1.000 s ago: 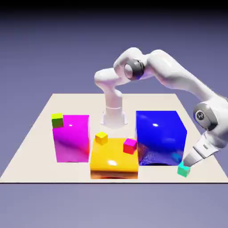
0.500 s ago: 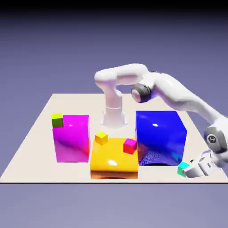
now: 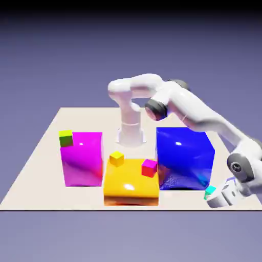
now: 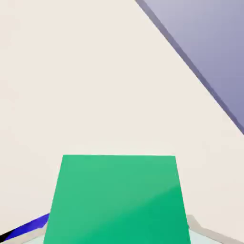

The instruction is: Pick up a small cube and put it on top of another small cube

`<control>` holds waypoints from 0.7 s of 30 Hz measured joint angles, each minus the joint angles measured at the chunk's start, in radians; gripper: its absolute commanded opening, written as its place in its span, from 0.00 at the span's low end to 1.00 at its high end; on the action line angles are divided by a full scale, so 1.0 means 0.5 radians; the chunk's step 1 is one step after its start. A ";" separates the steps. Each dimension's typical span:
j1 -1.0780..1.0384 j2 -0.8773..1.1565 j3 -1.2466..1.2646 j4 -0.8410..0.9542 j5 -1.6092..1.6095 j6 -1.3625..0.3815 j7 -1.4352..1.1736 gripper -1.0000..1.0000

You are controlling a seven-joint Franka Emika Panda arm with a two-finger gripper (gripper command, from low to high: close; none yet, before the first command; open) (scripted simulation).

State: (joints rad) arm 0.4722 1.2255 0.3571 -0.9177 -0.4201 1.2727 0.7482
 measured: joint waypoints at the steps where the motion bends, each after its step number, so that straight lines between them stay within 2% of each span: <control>1: 0.047 0.002 -0.072 0.051 0.058 -0.023 -0.032 0.00; 8: 0.318 0.015 -0.490 0.346 0.390 -0.155 -0.216 0.00; 21: -0.312 -0.694 -0.427 -0.596 0.840 0.158 0.242 0.00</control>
State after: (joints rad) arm 0.3162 0.8785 0.1434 -1.2158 -0.0001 1.3517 0.8690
